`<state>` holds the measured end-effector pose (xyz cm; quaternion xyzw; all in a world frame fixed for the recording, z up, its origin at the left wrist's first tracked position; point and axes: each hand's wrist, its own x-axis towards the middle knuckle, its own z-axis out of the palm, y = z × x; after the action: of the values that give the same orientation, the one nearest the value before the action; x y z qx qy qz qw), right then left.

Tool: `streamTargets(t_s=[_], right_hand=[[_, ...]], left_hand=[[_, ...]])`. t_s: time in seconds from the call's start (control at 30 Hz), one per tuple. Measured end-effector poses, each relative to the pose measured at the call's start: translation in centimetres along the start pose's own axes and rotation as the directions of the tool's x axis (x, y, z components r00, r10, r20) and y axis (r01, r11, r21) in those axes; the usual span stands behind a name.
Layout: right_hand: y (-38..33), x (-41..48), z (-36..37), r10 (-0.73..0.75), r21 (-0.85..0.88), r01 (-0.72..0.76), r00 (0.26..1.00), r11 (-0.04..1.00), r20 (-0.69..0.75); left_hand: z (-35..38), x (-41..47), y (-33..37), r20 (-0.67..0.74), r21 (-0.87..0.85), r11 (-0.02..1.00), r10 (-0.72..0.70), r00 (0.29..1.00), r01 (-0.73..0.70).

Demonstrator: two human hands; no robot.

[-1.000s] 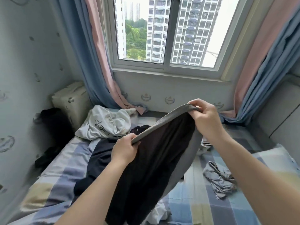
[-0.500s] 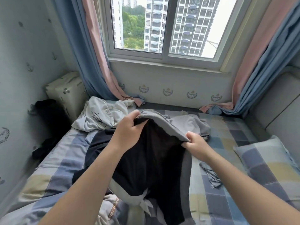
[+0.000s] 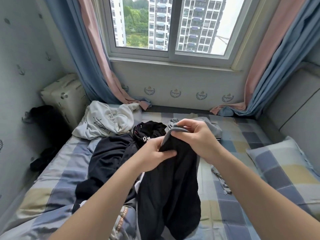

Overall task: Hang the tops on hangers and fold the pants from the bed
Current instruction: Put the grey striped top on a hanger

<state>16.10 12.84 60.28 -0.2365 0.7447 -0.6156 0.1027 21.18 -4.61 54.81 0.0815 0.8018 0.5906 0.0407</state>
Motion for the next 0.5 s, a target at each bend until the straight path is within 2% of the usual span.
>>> streamTargets(t_s=[0.1, 0.2, 0.27, 0.37, 0.5], right_hand=[[0.7, 0.1, -1.0, 0.007, -0.103, 0.0, 0.998, 0.995, 0.066], [3.8, -0.6, -2.0, 0.105, -0.291, -0.076, 0.991, 0.954, 0.086], [7.2, -1.6, -2.1, 0.149, -0.422, -0.133, 0.989, 0.897, 0.006], [12.2, -3.5, -2.6, 0.251, -0.523, -0.3, 0.954, 0.798, -0.164], [17.5, -6.7, -4.8, 0.431, -0.546, -0.5, 0.864, 0.672, -0.261]], left_hand=[[0.1, 0.3, 0.7, -0.275, -0.041, 0.993, 0.092, 0.957, -0.108], [-0.6, 0.4, 3.0, -0.371, -0.041, 0.978, 0.173, 0.912, -0.202], [-0.8, 0.3, 4.8, -0.377, -0.035, 0.966, 0.225, 0.899, -0.256], [-1.5, 0.0, 6.8, -0.452, -0.081, 0.942, 0.257, 0.854, -0.326], [-3.4, -0.1, 7.3, -0.595, -0.084, 0.941, 0.217, 0.774, -0.329]])
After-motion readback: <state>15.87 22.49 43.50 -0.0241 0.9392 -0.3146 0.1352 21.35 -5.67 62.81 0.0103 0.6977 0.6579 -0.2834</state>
